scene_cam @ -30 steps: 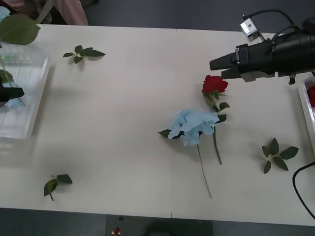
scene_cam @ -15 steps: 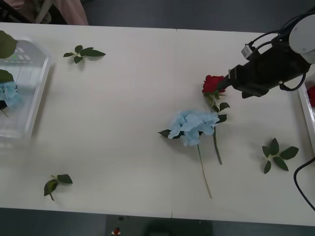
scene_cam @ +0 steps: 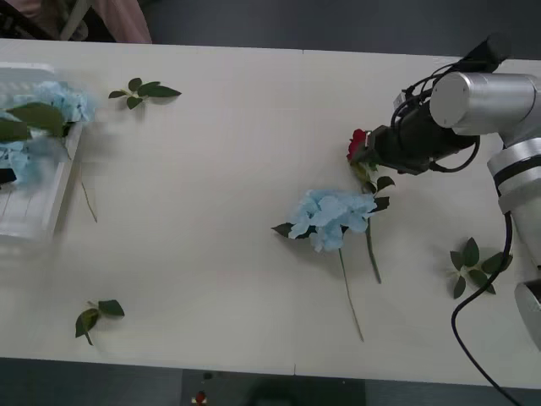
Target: Put the red flowers into the right box and the blue flowers into the left box
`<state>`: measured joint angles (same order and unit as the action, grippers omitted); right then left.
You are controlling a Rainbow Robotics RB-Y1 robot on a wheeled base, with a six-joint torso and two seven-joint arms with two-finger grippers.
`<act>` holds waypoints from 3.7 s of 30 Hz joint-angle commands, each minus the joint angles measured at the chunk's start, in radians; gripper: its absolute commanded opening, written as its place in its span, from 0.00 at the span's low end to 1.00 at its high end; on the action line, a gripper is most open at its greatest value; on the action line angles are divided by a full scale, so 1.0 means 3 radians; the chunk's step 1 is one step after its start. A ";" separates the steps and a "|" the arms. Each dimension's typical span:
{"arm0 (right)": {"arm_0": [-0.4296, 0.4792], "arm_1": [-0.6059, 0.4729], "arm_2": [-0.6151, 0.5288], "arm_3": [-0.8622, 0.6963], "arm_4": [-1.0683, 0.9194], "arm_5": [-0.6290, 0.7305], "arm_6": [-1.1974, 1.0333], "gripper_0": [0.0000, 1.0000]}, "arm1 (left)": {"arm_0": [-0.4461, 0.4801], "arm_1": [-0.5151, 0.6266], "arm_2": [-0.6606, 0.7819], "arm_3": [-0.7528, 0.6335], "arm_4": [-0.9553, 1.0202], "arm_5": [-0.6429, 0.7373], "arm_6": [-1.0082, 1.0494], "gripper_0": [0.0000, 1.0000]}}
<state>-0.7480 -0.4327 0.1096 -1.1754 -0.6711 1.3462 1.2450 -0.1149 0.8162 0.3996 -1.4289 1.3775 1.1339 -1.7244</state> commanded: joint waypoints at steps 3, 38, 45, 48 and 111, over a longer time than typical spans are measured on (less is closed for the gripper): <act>-0.0099 0.0031 0.0166 0.0201 0.0120 -0.0330 0.0022 1.00 | -0.0011 0.0102 0.0094 -0.0038 -0.0010 -0.0032 -0.0137 0.58; -0.0120 -0.0567 -0.0105 -0.0403 0.0059 0.0299 0.0145 0.00 | 0.0194 -0.0609 -0.0458 -0.2211 -0.1130 0.0572 0.0839 0.92; -0.0114 -0.1043 -0.0779 -0.0459 0.0059 0.0830 0.0493 0.00 | 0.0148 -0.1187 -0.1056 -0.2518 -0.2066 0.0735 0.0671 1.00; -0.0063 -0.1278 -0.1010 -0.0423 0.0069 0.0979 0.0759 0.00 | 0.0153 -0.1197 -0.1322 -0.2677 -0.2311 0.0720 0.0451 1.00; 0.0929 -0.0035 -0.0682 -0.2003 -0.0621 0.1592 0.1158 1.00 | -0.0088 -0.0021 -0.1777 -0.2712 -0.0399 -0.0625 -0.1267 1.00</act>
<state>-0.4590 -0.4603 -0.1108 -1.7381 -0.8928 1.8222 1.6854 -0.1148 0.8471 -0.1668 -2.2817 1.1802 0.9455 -1.9610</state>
